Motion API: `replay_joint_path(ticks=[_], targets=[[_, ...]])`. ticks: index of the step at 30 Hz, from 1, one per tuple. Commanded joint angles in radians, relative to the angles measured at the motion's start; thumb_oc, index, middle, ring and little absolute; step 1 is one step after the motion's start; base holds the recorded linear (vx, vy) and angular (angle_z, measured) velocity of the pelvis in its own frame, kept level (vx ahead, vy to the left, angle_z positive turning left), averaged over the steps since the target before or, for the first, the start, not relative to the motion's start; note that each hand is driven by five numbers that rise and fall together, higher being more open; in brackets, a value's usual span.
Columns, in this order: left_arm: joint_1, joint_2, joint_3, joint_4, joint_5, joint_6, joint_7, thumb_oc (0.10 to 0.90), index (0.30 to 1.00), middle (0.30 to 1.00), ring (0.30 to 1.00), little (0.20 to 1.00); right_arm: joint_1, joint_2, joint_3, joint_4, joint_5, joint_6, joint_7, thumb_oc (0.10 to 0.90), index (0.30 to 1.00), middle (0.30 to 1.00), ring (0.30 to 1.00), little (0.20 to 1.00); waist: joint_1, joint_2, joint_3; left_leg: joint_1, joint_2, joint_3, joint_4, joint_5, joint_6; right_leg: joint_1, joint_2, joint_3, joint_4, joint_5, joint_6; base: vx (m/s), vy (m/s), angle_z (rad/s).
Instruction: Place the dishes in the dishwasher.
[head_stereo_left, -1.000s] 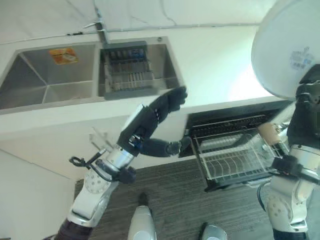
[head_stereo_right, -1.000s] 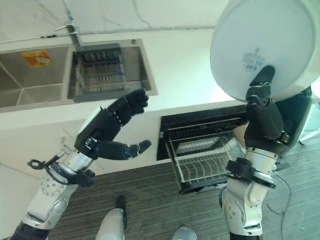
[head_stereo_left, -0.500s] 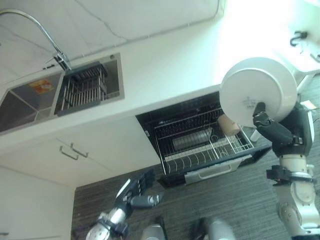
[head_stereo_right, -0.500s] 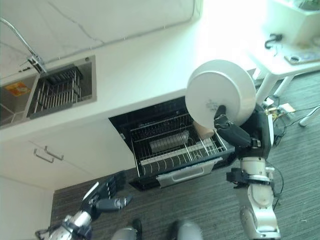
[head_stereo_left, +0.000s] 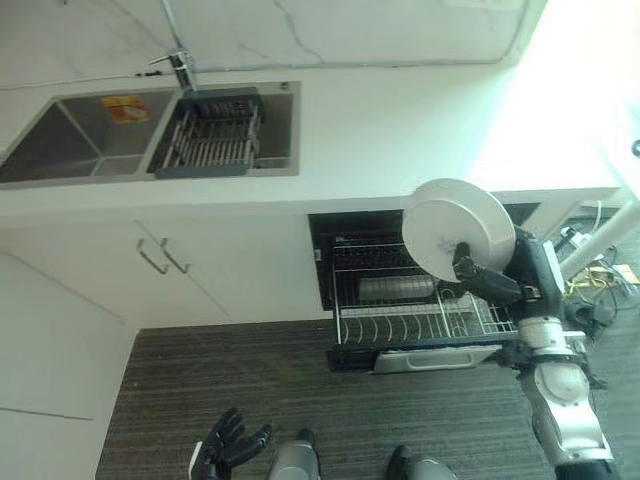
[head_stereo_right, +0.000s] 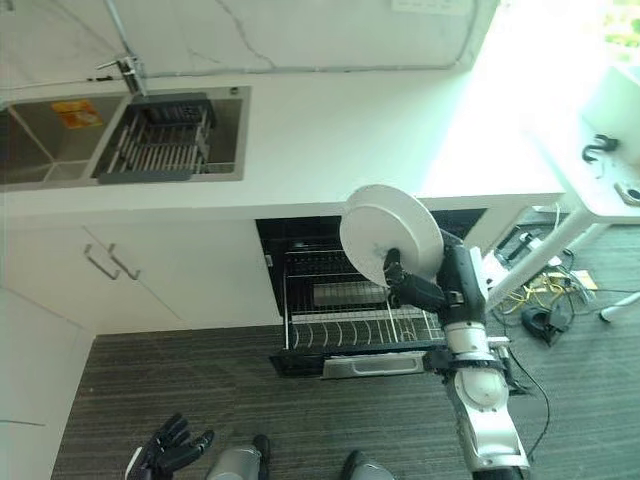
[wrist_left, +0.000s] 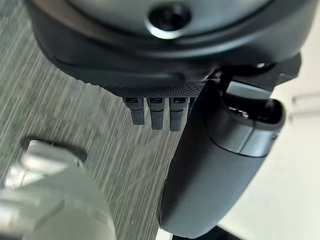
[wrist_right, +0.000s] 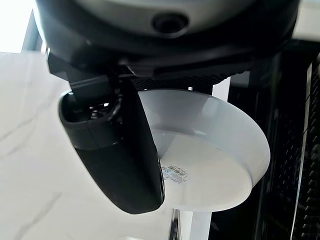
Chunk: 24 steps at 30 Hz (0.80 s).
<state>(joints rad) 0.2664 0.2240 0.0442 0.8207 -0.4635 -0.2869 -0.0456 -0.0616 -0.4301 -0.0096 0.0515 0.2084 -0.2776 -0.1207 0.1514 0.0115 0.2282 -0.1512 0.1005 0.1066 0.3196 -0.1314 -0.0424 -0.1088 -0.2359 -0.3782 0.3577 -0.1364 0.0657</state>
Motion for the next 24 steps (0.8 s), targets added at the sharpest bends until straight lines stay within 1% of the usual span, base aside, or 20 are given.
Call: replay_joint_path(ticks=[1,2,4,6,9,12,13,14,16,18,20,21,22,23,24], targets=[[-0.005,0.054,-0.019,-0.038,0.041,-0.054,0.012,0.8,0.9,0.9,0.9,0.9,-0.104,-0.055,-0.019,-0.013,-0.109,-0.065,-0.125,0.4,0.3,0.3,0.3,0.3,0.01,0.004,-0.027,0.022,0.036,-0.002,-0.02,-0.061,-0.024,0.095,-0.042,-0.033,-0.058,-0.027,0.098,0.03,0.068,0.23],[-0.006,0.054,-0.02,-0.037,0.042,-0.055,0.013,0.8,0.9,0.9,0.9,0.9,-0.106,-0.056,-0.017,-0.01,-0.111,-0.062,-0.125,0.4,0.3,0.3,0.3,0.3,0.01,0.004,-0.03,0.016,0.035,-0.005,-0.02,-0.057,-0.022,0.09,-0.043,-0.035,-0.058,-0.024,0.097,0.04,0.067,0.23],[-0.011,0.054,-0.036,-0.01,0.068,-0.055,0.014,0.8,0.9,0.9,0.9,0.9,-0.139,-0.064,0.015,0.042,-0.152,-0.034,-0.157,0.4,0.3,0.3,0.3,0.3,0.03,0.002,-0.026,0.014,0.027,-0.009,-0.02,-0.058,-0.02,0.095,-0.048,-0.04,-0.058,-0.024,0.101,0.05,0.047,0.09],[-0.015,0.055,-0.041,0.006,0.074,-0.049,0.012,0.8,0.9,0.9,0.9,0.9,-0.171,-0.067,0.048,0.117,-0.206,-0.036,-0.181,0.4,0.3,0.3,0.3,0.3,0.046,0.001,-0.024,0.006,0.021,-0.016,-0.02,-0.055,-0.019,0.095,-0.053,-0.046,-0.058,-0.022,0.104,0.04,0.045,0.01],[-0.018,0.063,-0.044,0.014,0.07,-0.045,0.014,0.8,0.9,0.9,0.9,0.9,-0.187,-0.079,0.079,0.18,-0.278,-0.021,-0.216,0.4,0.3,0.3,0.3,0.3,0.061,0.001,-0.021,-0.003,0.015,-0.023,-0.02,-0.053,-0.016,0.098,-0.056,-0.055,-0.058,-0.021,0.107,0.04,0.036,0.11],[-0.022,0.075,-0.047,0.018,0.062,-0.046,0.015,0.8,0.9,0.9,0.9,0.9,-0.204,-0.115,0.133,0.3,-0.453,0.003,-0.35,0.4,0.3,0.3,0.3,0.3,0.086,0.003,-0.014,-0.019,0.005,-0.04,-0.02,-0.047,-0.014,0.104,-0.063,-0.073,-0.058,-0.017,0.11,0.04,0.034,0.15],[-0.028,0.082,-0.053,0.017,0.061,-0.046,0.014,0.8,0.9,0.9,0.9,0.9,-0.211,-0.126,0.161,0.342,-0.522,0.01,-0.411,0.4,0.3,0.3,0.3,0.3,0.096,0.005,-0.01,-0.028,0.001,-0.046,-0.02,-0.043,-0.013,0.104,-0.066,-0.08,-0.058,-0.016,0.111,0.0,0.016,0.14],[-0.033,0.085,-0.058,0.016,0.061,-0.045,0.013,0.8,0.9,0.9,0.9,0.9,-0.22,-0.134,0.175,0.367,-0.537,0.011,-0.445,0.4,0.3,0.3,0.3,0.3,0.103,0.006,-0.007,-0.034,0.0,-0.05,-0.02,-0.041,-0.012,0.103,-0.068,-0.084,-0.058,-0.015,0.111,-0.01,0.01,0.15],[-0.044,0.095,-0.074,0.016,0.064,-0.044,0.009,0.8,0.9,0.9,0.9,0.9,-0.248,-0.15,0.202,0.432,-0.578,0.041,-0.506,0.4,0.3,0.3,0.3,0.3,0.116,0.011,-0.002,-0.046,-0.005,-0.058,-0.02,-0.038,-0.011,0.099,-0.071,-0.092,-0.058,-0.012,0.112,-0.02,0.012,0.25],[-0.052,0.105,-0.091,0.013,0.06,-0.042,0.009,0.8,0.9,0.9,0.9,0.9,-0.281,-0.167,0.225,0.49,-0.586,0.068,-0.537,0.4,0.3,0.3,0.3,0.3,0.127,0.016,0.004,-0.057,-0.011,-0.066,-0.02,-0.035,-0.01,0.095,-0.073,-0.098,-0.058,-0.01,0.112,-0.02,0.016,0.14],[-0.064,0.127,-0.115,0.005,0.048,-0.035,0.007,0.8,0.9,0.9,0.9,0.9,-0.359,-0.198,0.265,0.577,-0.613,0.112,-0.573,0.4,0.3,0.3,0.3,0.3,0.145,0.024,0.02,-0.074,-0.017,-0.075,-0.02,-0.028,-0.01,0.089,-0.076,-0.107,-0.058,-0.007,0.114,-0.07,0.02,0.14],[-0.079,0.144,-0.131,0.004,0.025,-0.036,0.002,0.8,0.9,0.9,0.9,0.9,-0.437,-0.226,0.312,0.639,-0.604,0.155,-0.571,0.4,0.3,0.3,0.3,0.3,0.158,0.033,0.038,-0.094,-0.024,-0.084,-0.02,-0.021,-0.01,0.079,-0.077,-0.111,-0.058,-0.006,0.115,-0.13,0.043,0.18],[-0.088,0.153,-0.143,0.001,0.007,-0.034,-0.002,0.8,0.9,0.9,0.9,0.9,-0.48,-0.244,0.334,0.678,-0.592,0.181,-0.556,0.4,0.3,0.3,0.3,0.3,0.166,0.038,0.049,-0.107,-0.027,-0.088,-0.02,-0.016,-0.012,0.07,-0.078,-0.112,-0.058,-0.007,0.116,-0.15,0.062,0.1],[-0.097,0.157,-0.15,0.001,-0.009,-0.03,-0.016,0.8,0.9,0.9,0.9,0.9,-0.516,-0.259,0.356,0.715,-0.596,0.2,-0.546,0.4,0.3,0.3,0.3,0.3,0.172,0.043,0.058,-0.119,-0.029,-0.09,-0.02,-0.012,-0.013,0.062,-0.079,-0.112,-0.058,-0.007,0.117,-0.09,0.03,0.03],[-0.113,0.165,-0.166,0.005,-0.022,-0.039,-0.025,0.8,0.9,0.9,0.9,0.9,-0.575,-0.282,0.383,0.786,-0.623,0.203,-0.527,0.4,0.3,0.3,0.3,0.3,0.187,0.045,0.075,-0.126,-0.032,-0.099,-0.02,-0.028,-0.02,0.058,-0.079,-0.103,-0.058,-0.024,0.127,-0.07,0.006,0.0]])
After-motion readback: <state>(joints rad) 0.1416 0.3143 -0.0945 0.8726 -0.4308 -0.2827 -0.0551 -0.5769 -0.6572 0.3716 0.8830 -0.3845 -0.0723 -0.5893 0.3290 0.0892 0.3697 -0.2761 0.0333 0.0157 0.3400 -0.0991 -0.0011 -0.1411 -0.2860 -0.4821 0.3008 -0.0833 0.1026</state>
